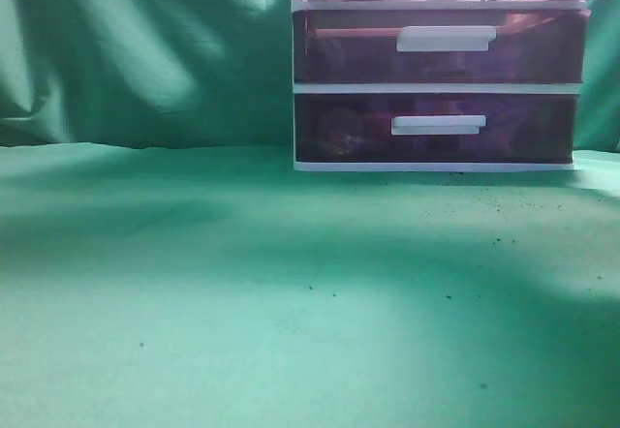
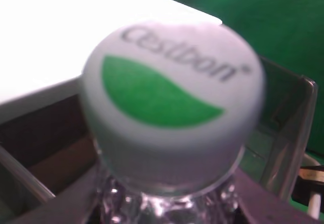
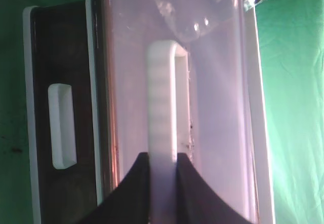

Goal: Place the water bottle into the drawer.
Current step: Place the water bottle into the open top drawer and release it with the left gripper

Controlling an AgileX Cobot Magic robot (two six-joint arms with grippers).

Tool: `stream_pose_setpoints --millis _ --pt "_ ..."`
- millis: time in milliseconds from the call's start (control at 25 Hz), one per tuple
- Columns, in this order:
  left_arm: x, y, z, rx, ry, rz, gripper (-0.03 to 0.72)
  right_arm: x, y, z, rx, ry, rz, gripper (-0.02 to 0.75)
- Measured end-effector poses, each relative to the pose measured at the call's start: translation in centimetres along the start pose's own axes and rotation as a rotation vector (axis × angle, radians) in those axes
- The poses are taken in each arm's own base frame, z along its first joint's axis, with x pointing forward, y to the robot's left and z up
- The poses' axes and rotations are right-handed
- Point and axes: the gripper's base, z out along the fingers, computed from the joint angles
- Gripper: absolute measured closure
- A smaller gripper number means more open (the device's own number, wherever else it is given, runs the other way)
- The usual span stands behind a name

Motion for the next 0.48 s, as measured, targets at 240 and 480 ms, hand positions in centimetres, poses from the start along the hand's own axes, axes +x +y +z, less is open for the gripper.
stream_pose_setpoints --millis 240,480 --pt "1.27 0.24 0.97 0.028 0.017 -0.044 0.251 -0.05 0.01 0.0 0.0 -0.002 0.0 0.644" --pt "0.35 0.11 1.03 0.048 -0.086 -0.191 0.044 -0.04 0.0 0.0 0.0 -0.001 0.0 0.644"
